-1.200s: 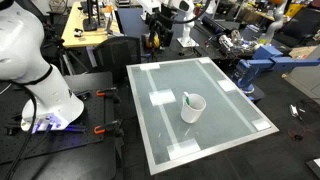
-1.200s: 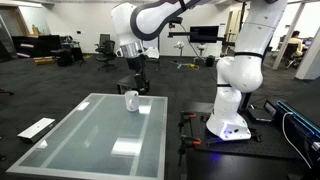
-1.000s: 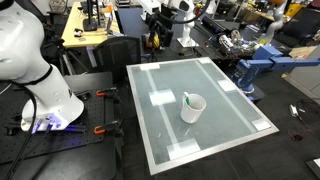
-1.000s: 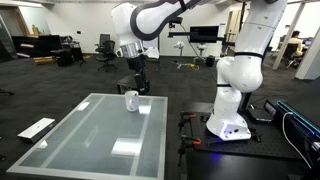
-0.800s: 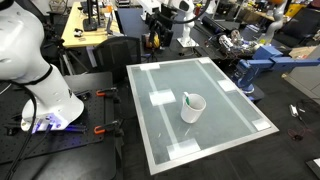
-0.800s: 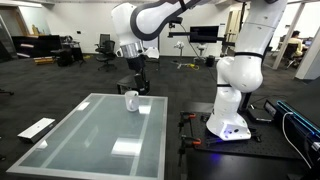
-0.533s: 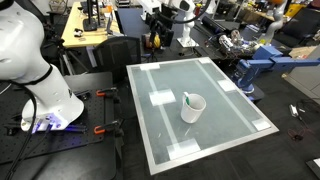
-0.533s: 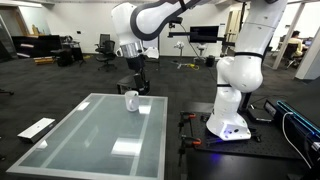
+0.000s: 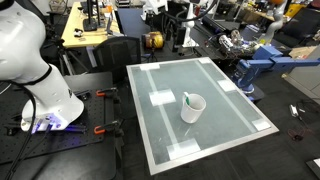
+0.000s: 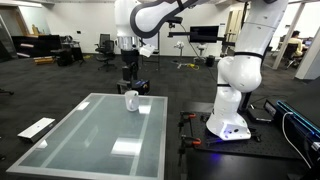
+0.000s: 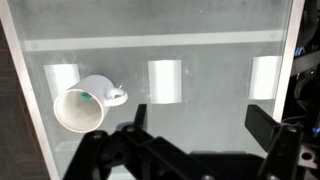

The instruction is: Take the pen out of the mug and put it on the table

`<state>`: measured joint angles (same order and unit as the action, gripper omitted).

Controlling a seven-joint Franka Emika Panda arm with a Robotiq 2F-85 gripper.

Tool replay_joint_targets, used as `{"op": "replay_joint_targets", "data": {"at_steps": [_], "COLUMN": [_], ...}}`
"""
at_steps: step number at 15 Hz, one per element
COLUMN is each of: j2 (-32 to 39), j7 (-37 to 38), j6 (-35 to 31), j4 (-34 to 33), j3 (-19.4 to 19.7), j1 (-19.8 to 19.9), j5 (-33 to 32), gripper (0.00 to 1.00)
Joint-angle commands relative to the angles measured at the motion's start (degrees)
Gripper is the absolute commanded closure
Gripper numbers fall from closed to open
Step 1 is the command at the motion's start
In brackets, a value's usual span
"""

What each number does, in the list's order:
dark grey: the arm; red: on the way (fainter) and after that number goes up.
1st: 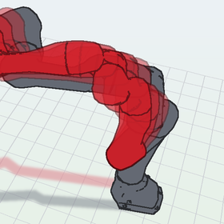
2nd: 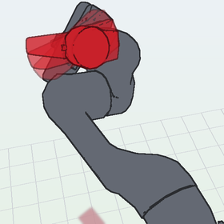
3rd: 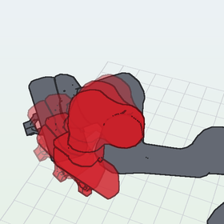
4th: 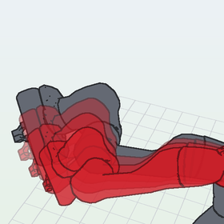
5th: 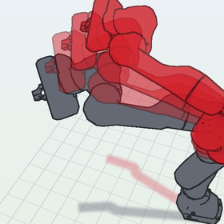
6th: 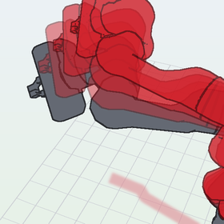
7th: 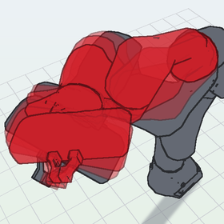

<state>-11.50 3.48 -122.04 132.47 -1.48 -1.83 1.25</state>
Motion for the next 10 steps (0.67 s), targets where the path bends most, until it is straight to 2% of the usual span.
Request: {"op": "replay_joint_targets", "data": {"at_steps": [1, 4, 10], "j2": [-0.12, 0.13, 1.86], "j7": [7.61, 14.77, 24.88], "j6": [-5.99, -11.49, -16.00], "j4": [-0.36, -0.02, -0.16], "j3": [0.11, 0.10, 0.93], "j1": [2.67, 4.99, 8.93], "j5": [-3.41, -7.23, -12.30], "gripper": [0.00, 0.00, 0.00]}}
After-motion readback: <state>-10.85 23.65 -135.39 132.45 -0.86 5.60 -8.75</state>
